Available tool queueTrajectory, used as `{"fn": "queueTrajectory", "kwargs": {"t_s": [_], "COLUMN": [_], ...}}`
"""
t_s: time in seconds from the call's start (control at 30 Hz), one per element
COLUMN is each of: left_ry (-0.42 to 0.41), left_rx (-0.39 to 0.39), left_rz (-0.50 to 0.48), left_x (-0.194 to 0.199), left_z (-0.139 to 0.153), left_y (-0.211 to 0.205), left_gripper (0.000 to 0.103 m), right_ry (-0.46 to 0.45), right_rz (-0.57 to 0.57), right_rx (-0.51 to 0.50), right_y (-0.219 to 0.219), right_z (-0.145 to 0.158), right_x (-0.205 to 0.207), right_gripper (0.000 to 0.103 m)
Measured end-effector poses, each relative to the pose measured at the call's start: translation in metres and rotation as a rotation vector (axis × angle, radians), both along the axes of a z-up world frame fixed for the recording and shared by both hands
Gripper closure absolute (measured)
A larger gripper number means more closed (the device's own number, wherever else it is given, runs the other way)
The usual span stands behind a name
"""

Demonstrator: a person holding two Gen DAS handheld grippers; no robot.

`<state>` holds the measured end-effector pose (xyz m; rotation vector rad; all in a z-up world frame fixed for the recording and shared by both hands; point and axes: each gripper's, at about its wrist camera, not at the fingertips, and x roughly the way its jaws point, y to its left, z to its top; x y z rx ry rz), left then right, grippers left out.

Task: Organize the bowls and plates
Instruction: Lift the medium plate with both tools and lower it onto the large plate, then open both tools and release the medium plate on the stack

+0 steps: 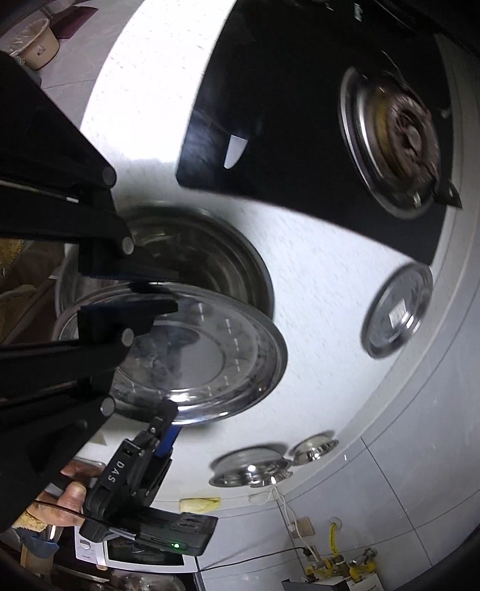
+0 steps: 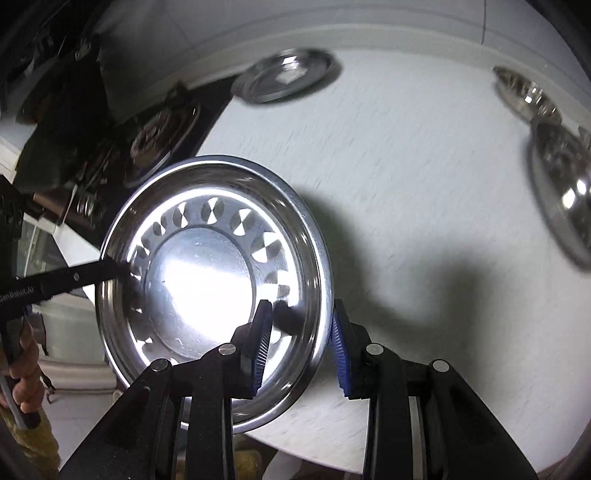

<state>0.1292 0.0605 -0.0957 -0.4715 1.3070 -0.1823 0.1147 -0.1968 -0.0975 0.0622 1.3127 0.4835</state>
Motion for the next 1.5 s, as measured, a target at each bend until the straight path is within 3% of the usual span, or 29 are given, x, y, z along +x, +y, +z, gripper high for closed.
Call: {"fn": "queueTrajectory", "kwargs": {"t_s": [0.37, 0.6, 0.73, 0.83, 0.93, 1.07, 1.13, 1.23, 1.37, 1.5], "left_ry": [0.054, 0.007, -0.021, -0.054, -0.082, -0.111, -0.12, -0.113, -0.113, -0.117], "left_rx": [-0.005, 0.054, 0.034, 0.058, 0.058, 0.063, 0.06, 0.045, 0.029, -0.045], "left_rz": [-0.006, -0.005, -0.01, -0.02, -0.017, -0.003, 0.006, 0.029, 0.053, 0.11], "left_x": [-0.012, -0.011, -0.011, -0.012, -0.012, -0.01, -0.006, 0.005, 0.039, 0.092], "left_z": [-0.042, -0.033, -0.026, -0.017, -0.009, 0.001, 0.005, 0.007, 0.014, 0.019], "left_y": [0.018, 0.021, 0.022, 0.021, 0.023, 0.025, 0.026, 0.028, 0.027, 0.029], "left_gripper": [0.095, 0.095, 0.091, 0.09, 0.082, 0.056, 0.05, 0.048, 0.048, 0.048], "right_ry": [-0.006, -0.054, -0.082, -0.105, -0.123, -0.133, -0.14, -0.137, -0.148, -0.169], "right_rz": [-0.001, -0.016, -0.008, -0.01, -0.01, -0.028, -0.046, -0.076, -0.082, -0.086], "right_rx": [-0.056, -0.038, -0.036, -0.043, -0.039, -0.027, -0.028, -0.014, -0.001, 0.061], "right_y": [0.026, 0.027, 0.032, 0.032, 0.028, 0.021, 0.016, 0.005, -0.003, -0.004], "right_z": [-0.013, 0.0, 0.009, 0.015, 0.02, 0.026, 0.028, 0.03, 0.036, 0.052], "right_x": [-0.014, -0.019, -0.022, -0.026, -0.027, -0.024, -0.02, -0.009, 0.016, 0.062], "right_gripper": [0.073, 0.073, 0.073, 0.064, 0.06, 0.051, 0.049, 0.04, 0.039, 0.039]}}
